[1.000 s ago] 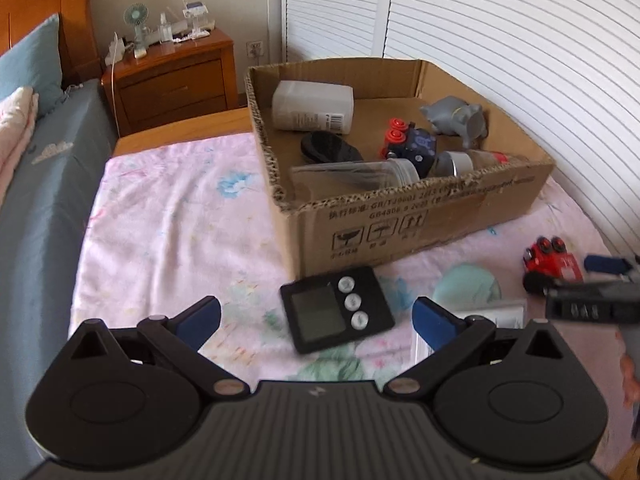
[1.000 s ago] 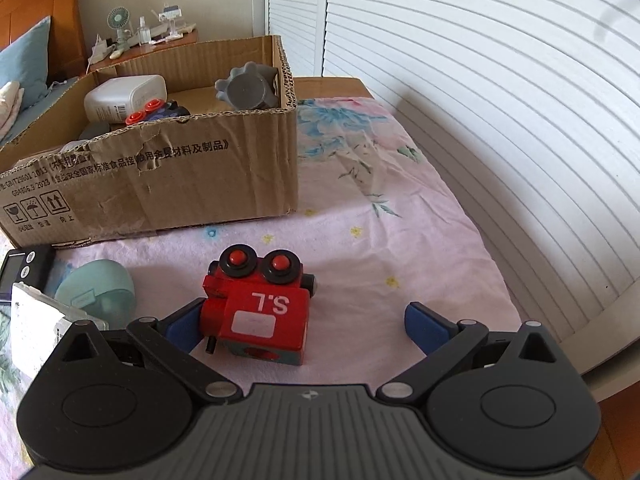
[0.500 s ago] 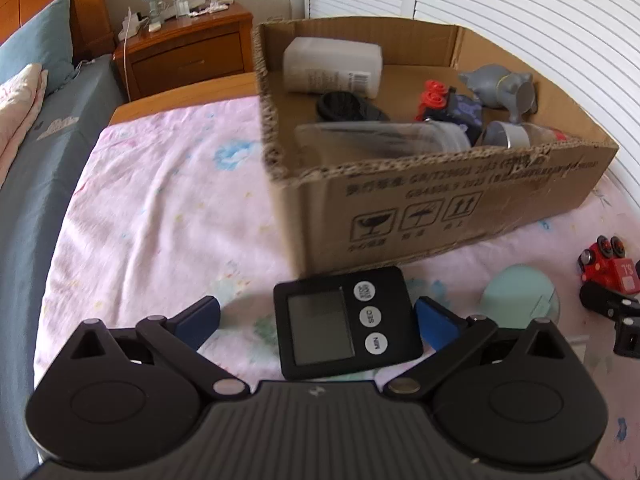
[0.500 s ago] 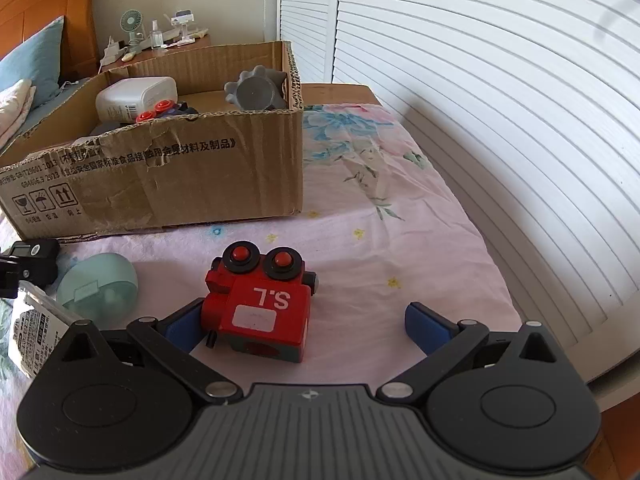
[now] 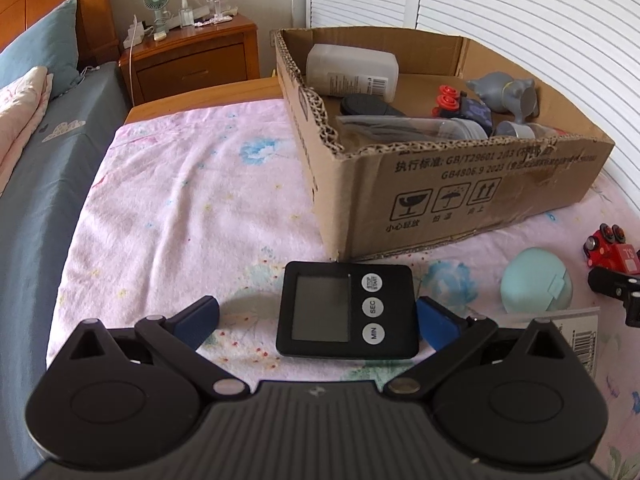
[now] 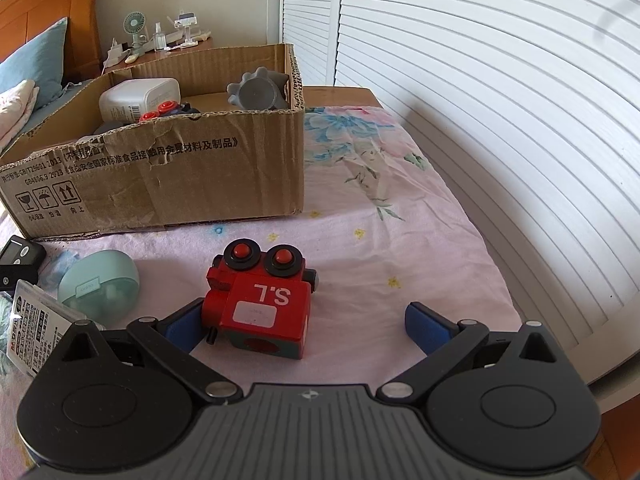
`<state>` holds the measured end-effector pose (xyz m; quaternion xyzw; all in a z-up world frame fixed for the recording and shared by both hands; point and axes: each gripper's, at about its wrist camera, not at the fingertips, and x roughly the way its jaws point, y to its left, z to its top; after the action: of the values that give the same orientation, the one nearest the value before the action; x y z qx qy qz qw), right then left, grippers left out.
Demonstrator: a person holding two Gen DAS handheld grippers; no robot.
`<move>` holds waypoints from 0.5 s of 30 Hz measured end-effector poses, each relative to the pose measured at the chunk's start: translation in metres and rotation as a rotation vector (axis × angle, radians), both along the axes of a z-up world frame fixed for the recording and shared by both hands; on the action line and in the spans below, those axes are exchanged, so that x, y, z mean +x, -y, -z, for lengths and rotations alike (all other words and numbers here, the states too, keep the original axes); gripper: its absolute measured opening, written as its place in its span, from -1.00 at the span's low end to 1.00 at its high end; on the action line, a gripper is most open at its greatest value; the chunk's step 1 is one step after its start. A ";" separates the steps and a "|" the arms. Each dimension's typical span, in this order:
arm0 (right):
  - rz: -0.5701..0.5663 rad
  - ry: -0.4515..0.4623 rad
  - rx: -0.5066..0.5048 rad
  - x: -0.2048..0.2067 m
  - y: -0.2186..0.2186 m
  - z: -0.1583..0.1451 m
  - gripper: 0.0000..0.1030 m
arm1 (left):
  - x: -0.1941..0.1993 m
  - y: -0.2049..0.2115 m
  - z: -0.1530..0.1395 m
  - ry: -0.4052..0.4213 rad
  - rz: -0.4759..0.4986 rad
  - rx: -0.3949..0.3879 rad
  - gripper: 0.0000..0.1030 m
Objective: Organize rigid objects
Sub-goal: 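Close left tool on black digital timer while right tool grasps red toy train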
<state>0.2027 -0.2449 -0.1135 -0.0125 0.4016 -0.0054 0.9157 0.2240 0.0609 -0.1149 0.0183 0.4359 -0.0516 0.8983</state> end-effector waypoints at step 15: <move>-0.022 0.024 -0.001 -0.005 0.001 0.001 1.00 | -0.013 0.012 -0.005 0.064 0.064 -0.010 0.35</move>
<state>0.1972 -0.2461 -0.1142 -0.0171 0.3903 0.0042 0.9205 0.2111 0.0487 -0.1103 0.0295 0.4059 -0.0816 0.9098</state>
